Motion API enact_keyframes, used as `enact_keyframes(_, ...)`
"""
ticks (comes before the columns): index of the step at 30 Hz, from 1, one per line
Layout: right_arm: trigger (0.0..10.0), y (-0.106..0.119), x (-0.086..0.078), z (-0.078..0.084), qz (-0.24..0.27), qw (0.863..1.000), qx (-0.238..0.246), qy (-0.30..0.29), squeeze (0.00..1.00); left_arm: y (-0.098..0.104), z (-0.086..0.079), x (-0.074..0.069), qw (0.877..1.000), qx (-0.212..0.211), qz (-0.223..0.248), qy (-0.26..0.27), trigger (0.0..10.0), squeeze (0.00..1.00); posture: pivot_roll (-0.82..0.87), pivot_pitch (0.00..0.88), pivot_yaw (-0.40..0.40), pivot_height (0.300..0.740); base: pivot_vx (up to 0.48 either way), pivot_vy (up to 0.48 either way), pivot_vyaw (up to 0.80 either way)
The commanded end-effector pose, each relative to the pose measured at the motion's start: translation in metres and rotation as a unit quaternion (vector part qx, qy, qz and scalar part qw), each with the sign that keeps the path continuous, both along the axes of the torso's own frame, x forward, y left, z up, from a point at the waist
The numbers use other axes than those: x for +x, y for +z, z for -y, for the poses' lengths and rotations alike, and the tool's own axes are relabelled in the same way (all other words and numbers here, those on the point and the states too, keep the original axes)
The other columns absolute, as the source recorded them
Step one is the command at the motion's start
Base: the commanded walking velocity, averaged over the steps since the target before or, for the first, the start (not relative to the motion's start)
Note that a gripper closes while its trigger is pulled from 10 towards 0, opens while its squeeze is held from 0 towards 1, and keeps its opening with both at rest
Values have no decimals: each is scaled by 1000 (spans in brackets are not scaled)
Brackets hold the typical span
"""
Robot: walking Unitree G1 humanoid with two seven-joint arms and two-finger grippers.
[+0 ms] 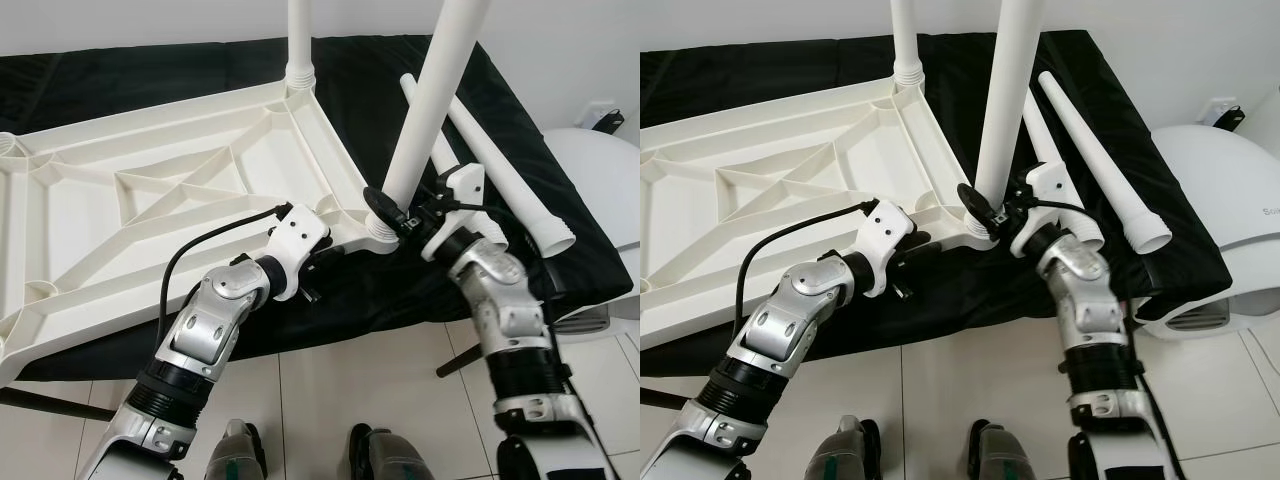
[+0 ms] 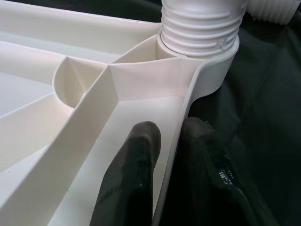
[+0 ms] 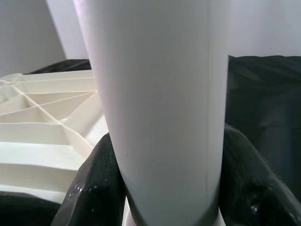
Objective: Building children table
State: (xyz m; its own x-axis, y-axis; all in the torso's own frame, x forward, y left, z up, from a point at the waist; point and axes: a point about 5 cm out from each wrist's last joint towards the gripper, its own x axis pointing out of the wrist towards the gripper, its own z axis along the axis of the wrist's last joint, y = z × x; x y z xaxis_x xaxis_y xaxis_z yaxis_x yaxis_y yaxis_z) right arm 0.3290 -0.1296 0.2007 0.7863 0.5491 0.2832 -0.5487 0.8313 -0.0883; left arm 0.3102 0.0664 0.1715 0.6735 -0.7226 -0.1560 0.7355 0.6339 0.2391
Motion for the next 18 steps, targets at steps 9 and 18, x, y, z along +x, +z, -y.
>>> enact_keyframes(9, 10000, 5, -3, -34, 3, 998, 33, -48, 0, -9, 6, 3, 999, 10, -22, 31, 10000, 0, 46, 208, -9, 740, 0, 0, 0)
enact_keyframes(18, 10000, -7, 3, -53, -29, 981, 57, -181, 0, -8, 8, 4, 999, 10, -21, 31, 10000, 0, 45, 190, 0, 740, 0, 0, 0)
